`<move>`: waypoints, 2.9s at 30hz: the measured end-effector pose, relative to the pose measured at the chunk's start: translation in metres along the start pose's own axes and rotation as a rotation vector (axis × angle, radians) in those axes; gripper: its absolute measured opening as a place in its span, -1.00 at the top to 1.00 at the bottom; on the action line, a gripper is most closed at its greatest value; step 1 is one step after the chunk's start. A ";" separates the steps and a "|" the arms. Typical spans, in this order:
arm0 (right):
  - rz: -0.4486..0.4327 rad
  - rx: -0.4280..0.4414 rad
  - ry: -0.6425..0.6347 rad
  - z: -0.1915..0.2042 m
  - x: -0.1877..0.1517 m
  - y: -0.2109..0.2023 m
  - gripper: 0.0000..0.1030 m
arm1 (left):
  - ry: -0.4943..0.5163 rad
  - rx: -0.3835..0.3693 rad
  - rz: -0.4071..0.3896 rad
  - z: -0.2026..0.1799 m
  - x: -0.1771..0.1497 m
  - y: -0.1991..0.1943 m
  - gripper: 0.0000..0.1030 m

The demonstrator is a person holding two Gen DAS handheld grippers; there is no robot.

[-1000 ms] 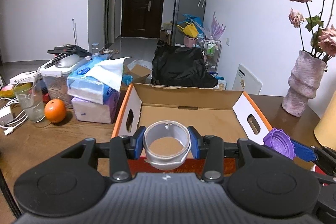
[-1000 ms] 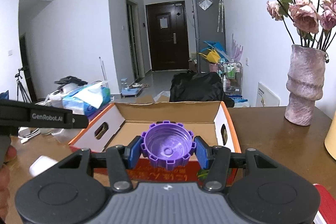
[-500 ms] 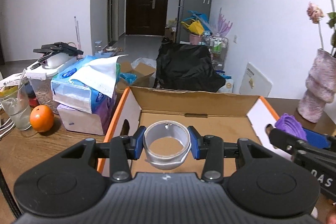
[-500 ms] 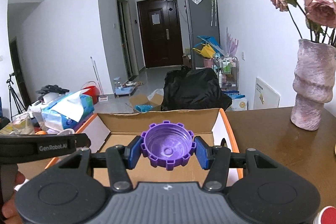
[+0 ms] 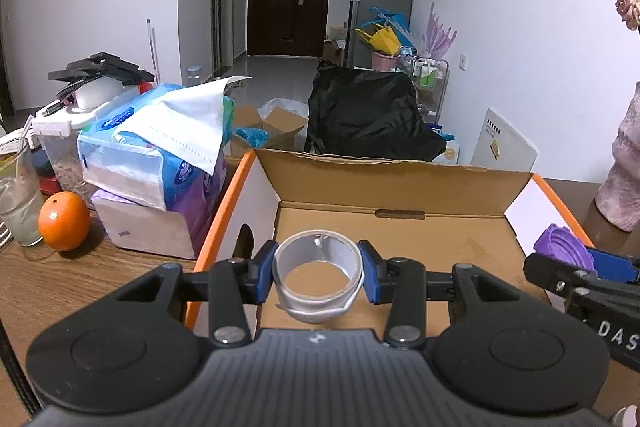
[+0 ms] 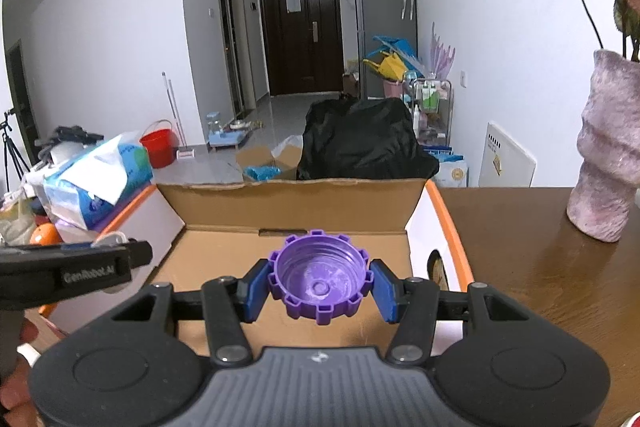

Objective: Organize rigid objects
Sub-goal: 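Open the right tool dropping the purple cap while the left tool releases the tape roll into the box, then withdraw both open tools from the box back over the table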

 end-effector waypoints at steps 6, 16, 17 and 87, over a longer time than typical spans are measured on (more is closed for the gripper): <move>0.016 -0.009 -0.009 0.001 -0.004 0.007 -0.02 | 0.021 -0.015 -0.018 -0.002 -0.002 0.000 0.15; 0.019 -0.056 0.017 -0.008 -0.003 0.003 -0.81 | 0.010 -0.010 -0.087 0.001 -0.001 -0.011 -1.00; 0.016 -0.061 0.020 -0.009 -0.003 0.002 -0.85 | 0.006 -0.009 -0.090 0.001 0.000 -0.011 -1.00; -0.132 -0.035 -0.032 0.006 -0.058 -0.160 -0.98 | 0.006 -0.024 -0.160 0.032 -0.059 -0.172 -1.00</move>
Point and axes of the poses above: each gripper's, at about its wrist camera, not at the fingertips, and y roughly the way its jaws point, z to its left, x to its top, the point moved 1 cm from there along y, roughly the way its jaws point, and after that the axes turned 9 degrees about -y, right-handed, at the moved point
